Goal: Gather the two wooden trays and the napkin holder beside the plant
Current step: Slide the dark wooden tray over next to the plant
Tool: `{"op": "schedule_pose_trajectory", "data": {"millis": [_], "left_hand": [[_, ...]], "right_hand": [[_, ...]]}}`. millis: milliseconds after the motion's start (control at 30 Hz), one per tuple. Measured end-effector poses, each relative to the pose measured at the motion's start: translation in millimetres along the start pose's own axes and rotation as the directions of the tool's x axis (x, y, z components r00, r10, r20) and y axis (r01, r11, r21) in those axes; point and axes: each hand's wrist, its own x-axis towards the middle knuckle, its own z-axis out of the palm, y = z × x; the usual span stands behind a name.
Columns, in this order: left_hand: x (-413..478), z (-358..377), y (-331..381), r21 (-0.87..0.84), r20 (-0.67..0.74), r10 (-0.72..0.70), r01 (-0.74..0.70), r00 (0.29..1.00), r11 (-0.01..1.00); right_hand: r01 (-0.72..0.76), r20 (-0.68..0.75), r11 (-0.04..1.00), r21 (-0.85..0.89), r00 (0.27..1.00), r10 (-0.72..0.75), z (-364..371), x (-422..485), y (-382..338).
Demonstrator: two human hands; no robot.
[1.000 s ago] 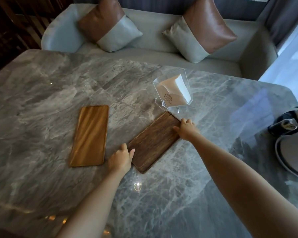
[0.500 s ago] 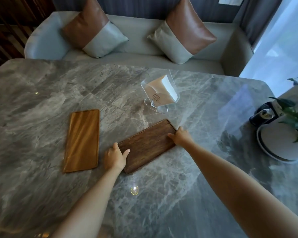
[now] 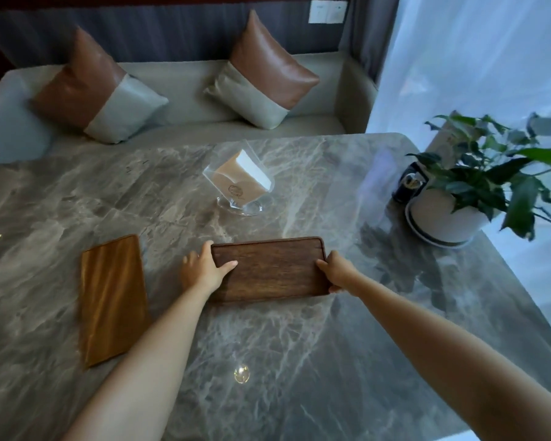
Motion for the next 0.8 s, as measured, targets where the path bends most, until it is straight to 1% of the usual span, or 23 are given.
{"op": "schedule_pose_trajectory", "data": {"millis": [133, 267, 400, 533, 633, 800], "left_hand": [[6.8, 11.2, 41.5, -0.06, 0.053, 0.104, -0.101, 0.993, 0.993], [11.3, 25.9, 87.2, -0.01, 0.094, 0.207, -0.207, 0.974, 0.978], [8.5, 44.2, 138.9, 0.064, 0.108, 0.301, -0.309, 0.947, 0.949], [7.3, 62.8, 189.1, 0.12, 0.155, 0.376, -0.395, 0.914, 0.911], [10.4, 76.3, 221.0, 0.121, 0.181, 0.435, -0.459, 0.882, 0.88], [23.4, 103.4, 262.5, 0.107, 0.239, 0.46, -0.495, 0.855, 0.863]], "right_hand": [[-0.042, -0.079, 0.983, 0.179, 0.995, 0.057, -17.8, -18.5, 33.1], [-0.087, -0.097, 0.941, 0.328, 0.987, 0.125, -37.2, -35.6, 64.2], [-0.12, -0.106, 0.861, 0.495, 0.975, 0.197, -50.9, -43.6, 96.8], [-0.157, -0.092, 0.797, 0.583, 0.962, 0.257, -61.1, -45.0, 124.1], [-0.18, -0.086, 0.757, 0.628, 0.951, 0.297, -66.3, -40.6, 138.7], [-0.196, -0.081, 0.715, 0.671, 0.939, 0.333, -75.2, -26.0, 150.6]]}}
